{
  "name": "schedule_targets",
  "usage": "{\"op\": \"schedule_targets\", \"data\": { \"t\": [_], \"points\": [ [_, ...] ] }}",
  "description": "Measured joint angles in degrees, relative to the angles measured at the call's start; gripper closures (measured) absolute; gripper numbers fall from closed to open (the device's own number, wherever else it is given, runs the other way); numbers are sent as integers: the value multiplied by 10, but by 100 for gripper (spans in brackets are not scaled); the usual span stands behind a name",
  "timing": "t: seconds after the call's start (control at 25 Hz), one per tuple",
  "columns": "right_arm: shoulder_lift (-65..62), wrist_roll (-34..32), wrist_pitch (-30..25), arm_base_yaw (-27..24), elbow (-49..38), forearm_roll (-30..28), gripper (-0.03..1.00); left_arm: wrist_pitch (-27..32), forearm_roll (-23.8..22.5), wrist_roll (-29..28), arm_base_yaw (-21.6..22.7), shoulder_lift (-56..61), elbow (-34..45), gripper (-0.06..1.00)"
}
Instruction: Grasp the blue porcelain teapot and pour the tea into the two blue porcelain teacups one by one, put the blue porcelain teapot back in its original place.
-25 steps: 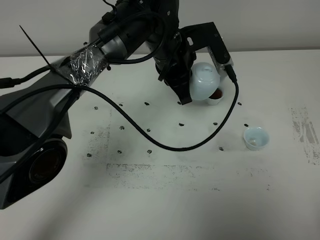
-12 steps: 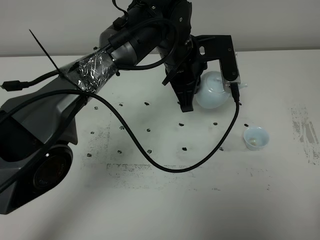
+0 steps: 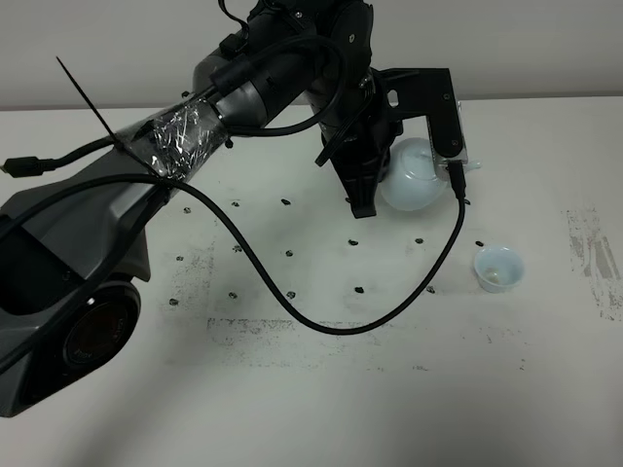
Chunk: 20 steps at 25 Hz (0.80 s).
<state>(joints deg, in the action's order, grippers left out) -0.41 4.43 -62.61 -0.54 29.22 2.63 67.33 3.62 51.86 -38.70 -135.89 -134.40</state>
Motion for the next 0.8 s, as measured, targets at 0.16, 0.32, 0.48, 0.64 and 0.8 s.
{"op": "schedule_targets", "data": {
  "t": [0.16,0.32,0.48,0.64,0.8],
  "points": [
    [0,0,0,0,0,0,38,-46,1,0,1,12,64,91],
    [0,0,0,0,0,0,38,-111,0,4,1,27,158,91],
    [0,0,0,0,0,0,38,-149,0,36,1,43,212,91],
    [0,0,0,0,0,0,38,-163,0,75,1,48,215,91],
    [0,0,0,0,0,0,38,-183,0,120,2,49,215,91]
  ]
}}
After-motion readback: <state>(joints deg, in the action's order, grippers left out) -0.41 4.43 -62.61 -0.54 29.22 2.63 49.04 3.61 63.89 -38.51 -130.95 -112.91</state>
